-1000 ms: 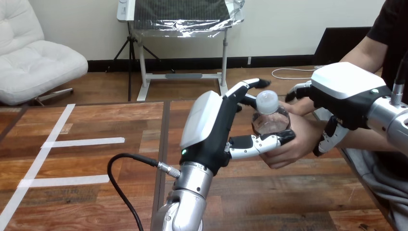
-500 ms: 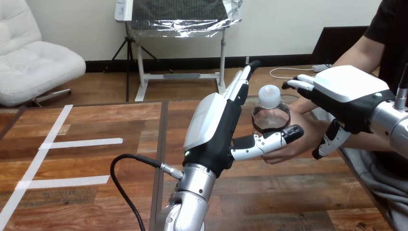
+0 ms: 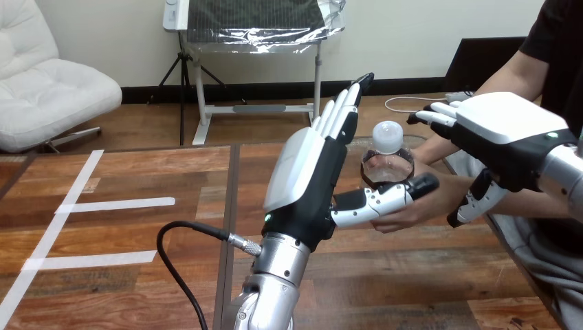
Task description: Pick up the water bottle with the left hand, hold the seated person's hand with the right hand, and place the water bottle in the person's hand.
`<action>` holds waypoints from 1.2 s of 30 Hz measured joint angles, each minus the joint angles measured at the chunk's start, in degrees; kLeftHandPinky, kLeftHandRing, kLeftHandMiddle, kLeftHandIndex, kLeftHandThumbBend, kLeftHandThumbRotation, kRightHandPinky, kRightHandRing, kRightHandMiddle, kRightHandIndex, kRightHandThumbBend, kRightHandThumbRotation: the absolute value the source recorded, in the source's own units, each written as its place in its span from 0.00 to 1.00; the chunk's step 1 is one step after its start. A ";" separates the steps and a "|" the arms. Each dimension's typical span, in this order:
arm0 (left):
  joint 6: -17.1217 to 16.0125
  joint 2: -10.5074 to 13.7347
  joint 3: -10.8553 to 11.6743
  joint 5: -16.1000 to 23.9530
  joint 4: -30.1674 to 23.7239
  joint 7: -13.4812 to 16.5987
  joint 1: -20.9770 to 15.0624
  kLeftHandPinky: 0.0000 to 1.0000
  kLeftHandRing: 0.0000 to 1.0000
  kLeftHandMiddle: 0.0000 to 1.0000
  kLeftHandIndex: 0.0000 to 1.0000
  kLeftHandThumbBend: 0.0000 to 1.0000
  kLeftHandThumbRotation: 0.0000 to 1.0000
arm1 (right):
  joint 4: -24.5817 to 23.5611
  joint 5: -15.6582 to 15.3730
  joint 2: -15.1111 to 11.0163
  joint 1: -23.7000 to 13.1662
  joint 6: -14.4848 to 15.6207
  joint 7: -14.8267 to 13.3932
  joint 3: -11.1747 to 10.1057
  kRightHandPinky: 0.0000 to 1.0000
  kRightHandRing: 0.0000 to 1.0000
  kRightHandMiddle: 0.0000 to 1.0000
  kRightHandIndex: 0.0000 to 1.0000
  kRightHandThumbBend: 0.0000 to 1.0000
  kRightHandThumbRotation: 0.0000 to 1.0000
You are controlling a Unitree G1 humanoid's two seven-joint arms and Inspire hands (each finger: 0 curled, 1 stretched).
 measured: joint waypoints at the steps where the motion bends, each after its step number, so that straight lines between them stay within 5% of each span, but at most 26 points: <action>1: -0.16 0.00 0.01 -0.14 0.00 0.11 0.01 0.77 0.90 0.93 0.90 0.69 0.62 | -0.54 0.32 0.00 0.33 0.24 0.22 -0.36 0.93 0.98 0.98 0.94 0.83 0.02; 21: -4.13 0.03 0.20 -1.75 -0.18 1.74 1.37 0.75 0.85 0.88 0.87 0.58 0.65 | -13.07 5.50 0.32 8.97 4.87 0.90 -9.18 0.86 0.94 0.94 0.90 0.75 0.02; 32: -6.72 0.00 0.14 -4.38 -2.76 2.03 6.37 0.74 0.82 0.85 0.84 0.51 0.64 | -21.26 10.04 5.93 17.88 3.83 -6.91 -17.19 0.74 0.86 0.89 0.86 0.64 0.02; 36: -9.25 -0.05 0.10 -4.40 -3.50 3.46 8.71 0.72 0.80 0.83 0.83 0.47 0.63 | -22.93 10.26 8.93 21.17 0.30 -11.91 -18.72 0.71 0.84 0.87 0.83 0.55 0.06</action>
